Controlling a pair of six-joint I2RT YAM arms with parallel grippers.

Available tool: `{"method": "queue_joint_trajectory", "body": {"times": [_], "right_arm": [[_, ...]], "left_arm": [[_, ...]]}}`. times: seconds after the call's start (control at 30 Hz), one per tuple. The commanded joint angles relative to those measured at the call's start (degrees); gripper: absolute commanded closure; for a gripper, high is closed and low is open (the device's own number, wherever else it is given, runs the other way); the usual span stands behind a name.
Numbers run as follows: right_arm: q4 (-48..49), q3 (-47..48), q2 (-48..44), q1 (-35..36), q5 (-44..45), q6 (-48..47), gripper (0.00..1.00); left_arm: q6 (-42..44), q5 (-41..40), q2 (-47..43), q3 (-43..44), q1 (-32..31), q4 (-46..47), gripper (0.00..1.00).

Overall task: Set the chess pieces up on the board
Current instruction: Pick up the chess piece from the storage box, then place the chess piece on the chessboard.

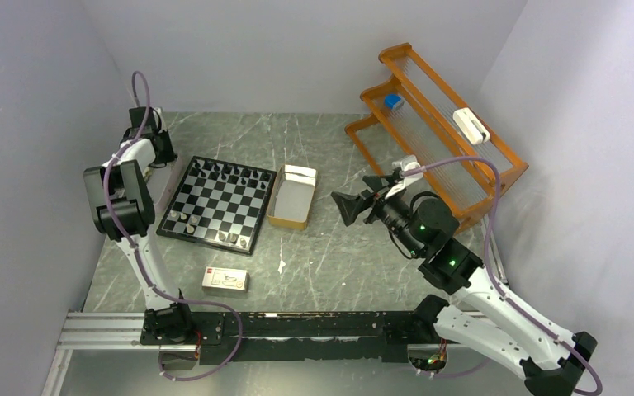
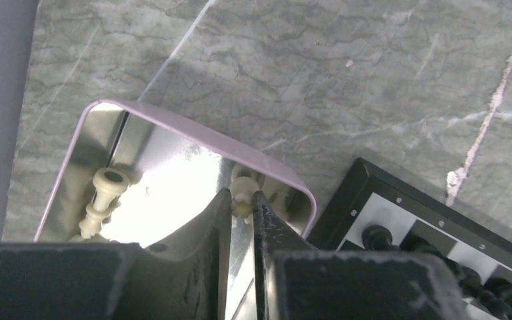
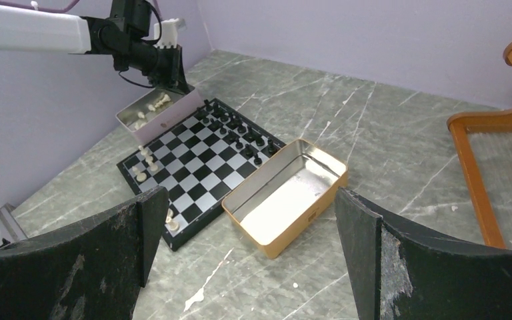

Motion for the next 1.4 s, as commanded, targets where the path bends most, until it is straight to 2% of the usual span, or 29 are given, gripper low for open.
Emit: {"method": "queue_joint_trajectory", "body": {"times": [0.0, 0.27, 0.47, 0.67, 0.77, 1.03, 1.17, 1.37], "right_arm": [[0.3, -1.2, -1.4, 0.0, -0.7, 0.6, 0.00], [-0.8, -1.3, -3.5, 0.1, -1.0, 0.4, 0.00], [-0.1, -2.4, -4.8, 0.0, -1.7, 1.0, 0.00], [-0.9, -2.1, -5.6, 0.0, -3.3, 1.0, 0.00], [-1.5, -2.2, -6.7, 0.1, -3.7, 1.3, 0.00], [-3.3, -1.5, -7.9, 0.1, -4.4, 1.2, 0.00], [-2.5, -1.3, -8.4, 0.1, -4.9, 1.4, 0.00], [-4.4, 0.7, -7.7, 0.1, -5.4, 1.1, 0.00]], "left_arm": [[-4.2, -0.9, -5.1, 1.1, 0.3, -4.0, 0.85], [-7.7, -5.9, -11.1, -0.9, 0.3, -11.1, 0.87], [-11.6, -2.9, -16.4, -4.7, 0.3, -16.4, 0.87], [-14.3, -3.6, -23.7, -9.2, 0.3, -21.9, 0.87], [-16.8, -3.6, -28.1, -12.6, 0.3, -24.3, 0.84], [-20.7, -6.6, -36.9, -19.1, 0.3, -27.1, 0.91], [-25.3, -7.6, -40.9, -24.7, 0.3, -23.9, 0.89], [-31.6, -9.8, -41.2, -28.4, 0.3, -25.8, 0.86]]}}
